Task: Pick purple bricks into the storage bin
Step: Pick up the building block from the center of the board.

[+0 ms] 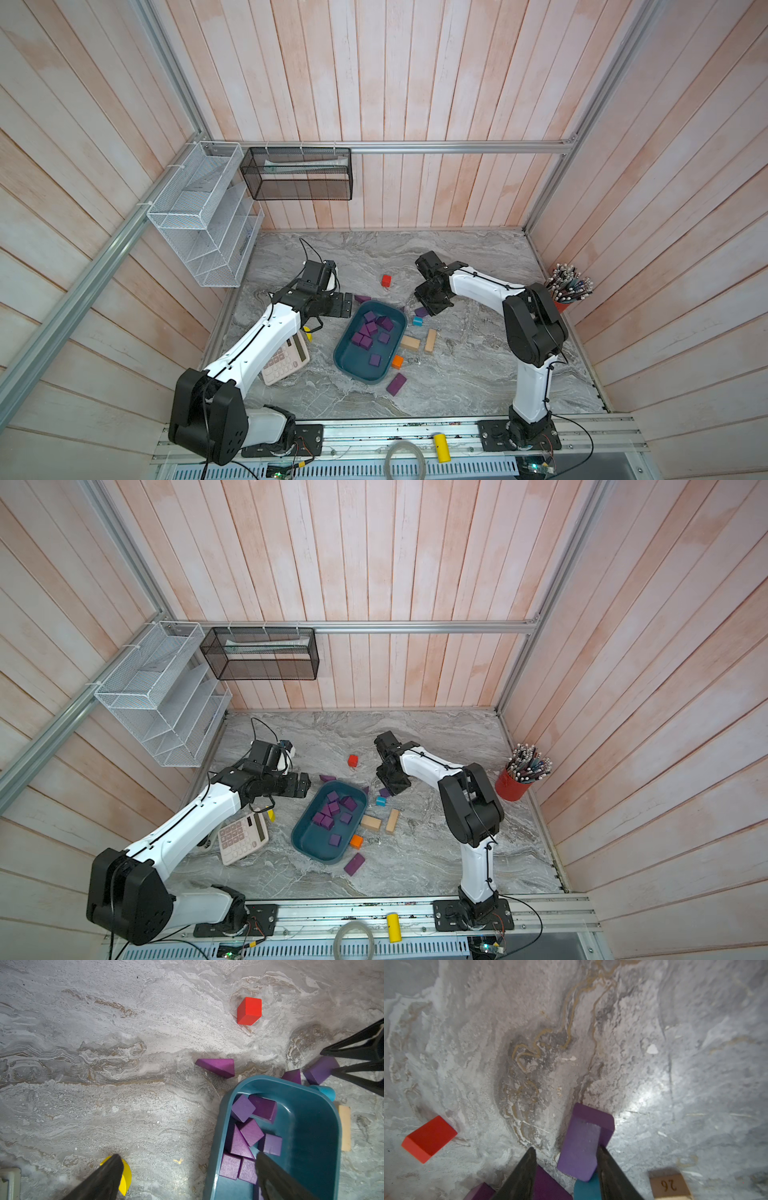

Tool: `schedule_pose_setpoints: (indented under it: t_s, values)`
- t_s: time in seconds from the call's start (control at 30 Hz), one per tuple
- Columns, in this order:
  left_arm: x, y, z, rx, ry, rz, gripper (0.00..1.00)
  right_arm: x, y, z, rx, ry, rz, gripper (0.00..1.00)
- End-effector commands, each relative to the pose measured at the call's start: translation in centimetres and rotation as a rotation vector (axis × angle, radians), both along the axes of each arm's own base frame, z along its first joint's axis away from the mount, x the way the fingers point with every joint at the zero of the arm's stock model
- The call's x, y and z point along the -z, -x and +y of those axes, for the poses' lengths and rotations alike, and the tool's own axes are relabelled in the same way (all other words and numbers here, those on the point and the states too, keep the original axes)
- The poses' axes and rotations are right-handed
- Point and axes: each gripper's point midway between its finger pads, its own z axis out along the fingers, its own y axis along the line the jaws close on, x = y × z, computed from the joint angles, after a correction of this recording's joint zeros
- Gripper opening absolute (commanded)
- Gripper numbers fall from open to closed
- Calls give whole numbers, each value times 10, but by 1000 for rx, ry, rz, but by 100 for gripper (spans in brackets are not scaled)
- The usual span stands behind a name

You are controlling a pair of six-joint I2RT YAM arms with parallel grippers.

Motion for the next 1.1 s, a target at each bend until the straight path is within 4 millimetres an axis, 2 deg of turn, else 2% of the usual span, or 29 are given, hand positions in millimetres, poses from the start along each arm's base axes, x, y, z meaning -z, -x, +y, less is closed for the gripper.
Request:
schedule_pose_setpoints:
  t_s: [0.0, 0.2, 0.57, 1.07]
  values:
    - [-11, -3, -6, 26, 17, -34, 100, -6, 10, -6, 1, 27, 8, 50]
    - [-12, -4, -6, 25, 18, -35, 100, -13, 10, -11, 9, 42, -10, 50]
    - [-11, -4, -6, 26, 19, -33, 100, 1, 17, -5, -9, 27, 35, 50]
    - [-11, -3, -7, 28, 19, -32, 100, 19, 17, 1, -19, 27, 61, 54]
